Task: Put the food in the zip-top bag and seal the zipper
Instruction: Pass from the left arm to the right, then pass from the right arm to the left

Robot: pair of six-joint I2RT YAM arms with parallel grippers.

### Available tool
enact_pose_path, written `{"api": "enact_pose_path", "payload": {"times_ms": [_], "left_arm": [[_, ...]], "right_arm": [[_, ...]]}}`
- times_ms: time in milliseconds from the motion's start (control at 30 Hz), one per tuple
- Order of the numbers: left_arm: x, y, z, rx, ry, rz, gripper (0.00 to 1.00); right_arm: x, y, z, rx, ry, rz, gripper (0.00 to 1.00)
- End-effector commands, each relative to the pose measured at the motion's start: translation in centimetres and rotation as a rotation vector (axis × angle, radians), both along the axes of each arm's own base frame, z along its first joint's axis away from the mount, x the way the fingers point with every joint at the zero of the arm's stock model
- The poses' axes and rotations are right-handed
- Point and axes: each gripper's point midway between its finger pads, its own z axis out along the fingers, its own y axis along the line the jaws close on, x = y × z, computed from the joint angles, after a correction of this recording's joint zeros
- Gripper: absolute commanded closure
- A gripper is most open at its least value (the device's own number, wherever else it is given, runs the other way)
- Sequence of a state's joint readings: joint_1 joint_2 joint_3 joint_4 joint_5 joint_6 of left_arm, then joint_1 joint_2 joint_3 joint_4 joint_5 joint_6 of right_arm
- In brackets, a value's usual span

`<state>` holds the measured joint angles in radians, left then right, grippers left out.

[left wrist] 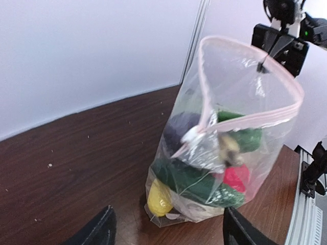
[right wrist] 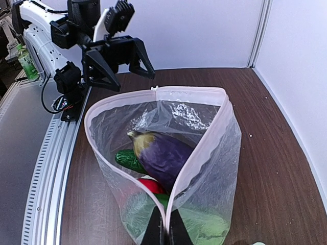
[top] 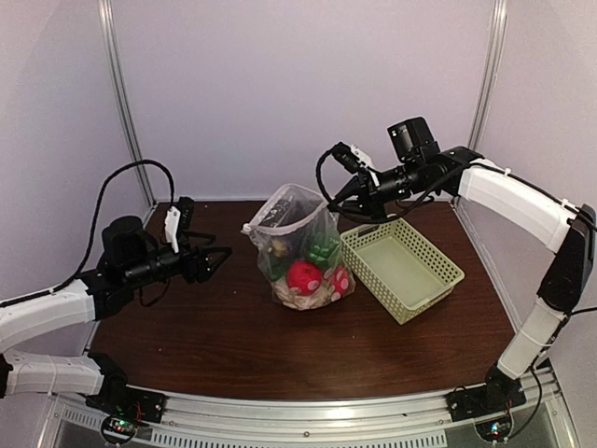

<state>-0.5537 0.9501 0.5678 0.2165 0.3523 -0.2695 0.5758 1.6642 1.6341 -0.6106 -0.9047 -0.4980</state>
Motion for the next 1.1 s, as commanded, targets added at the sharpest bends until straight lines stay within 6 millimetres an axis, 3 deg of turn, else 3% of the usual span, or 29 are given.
{"api": "enact_pose_path", "payload": {"times_ms": [0,100,300,400,767,967,1067], "left_arm": [[1.4,-0.6,0.9,-0.187,-0.089,0.024,0.28],[1.7,-1.7,-0.2,-0.211,-0.094,-0.03,0.3],[0.5,-4.8,1.0,-0.323,-0.136,-0.255,0.42],[0.9,-5.7,0.8,-0.333,-0.118,-0.298,0.46],[1.4,-6.6,1.2,-0.345,-0.136,-0.337,0.7],[1.4,-7.1,0.5,-0.328,-0.11,-0.364,0.71],[1.4,-7.1,-0.2,-0.31,-0.112,-0.355,0.57]], "right_arm": [[-1.6,-0.8,1.2,0.013,-0.011,0.042,1.0],[-1.9,-1.1,1.3,0.01,-0.015,0.045,1.0],[-2.1,-1.2,0.5,-0.006,0.014,0.055,0.99],[-2.0,-1.2,0.3,-0.01,0.024,0.053,0.99],[-2.5,-1.7,0.5,-0.012,0.011,0.038,0.96],[-2.6,-1.8,0.7,-0.008,0.007,0.032,0.96],[-2.6,-1.7,0.7,-0.005,0.011,0.032,0.95]]}}
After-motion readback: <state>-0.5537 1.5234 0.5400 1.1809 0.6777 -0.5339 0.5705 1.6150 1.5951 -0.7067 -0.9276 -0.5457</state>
